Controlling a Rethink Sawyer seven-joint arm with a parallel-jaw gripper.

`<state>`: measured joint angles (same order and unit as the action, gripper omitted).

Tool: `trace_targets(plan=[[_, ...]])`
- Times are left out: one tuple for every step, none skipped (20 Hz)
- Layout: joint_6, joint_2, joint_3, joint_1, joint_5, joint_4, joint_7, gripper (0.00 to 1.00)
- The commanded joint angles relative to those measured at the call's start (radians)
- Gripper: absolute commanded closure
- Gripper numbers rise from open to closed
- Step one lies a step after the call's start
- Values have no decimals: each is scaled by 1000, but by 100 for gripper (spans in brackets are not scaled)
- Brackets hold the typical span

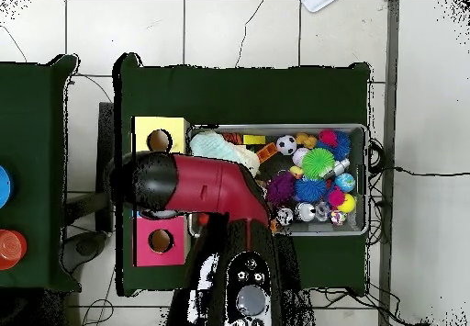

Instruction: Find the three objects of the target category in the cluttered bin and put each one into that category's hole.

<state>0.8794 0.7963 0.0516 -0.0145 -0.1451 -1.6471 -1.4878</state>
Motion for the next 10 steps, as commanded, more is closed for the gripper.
trace_targets(plan=[[-130, -101, -19, -56, -69, -77, -348, 100], [-158, -113, -20, -52, -64, -83, -327, 100], [-203, -142, -22, -42, -52, -83, -301, 100], [-247, -170, -25, -31, -41, -84, -275, 100], [-316, -229, -25, -28, -28, -74, -273, 100], [-384, -287, -25, -25, -15, -64, -270, 100], [-452, -346, -24, -23, -2, -54, -268, 100], [-500, -418, -22, -24, 11, -25, -262, 100], [-541, -472, -18, -29, 14, -1, -258, 100], [-581, -526, -14, -33, 16, 23, -255, 100]])
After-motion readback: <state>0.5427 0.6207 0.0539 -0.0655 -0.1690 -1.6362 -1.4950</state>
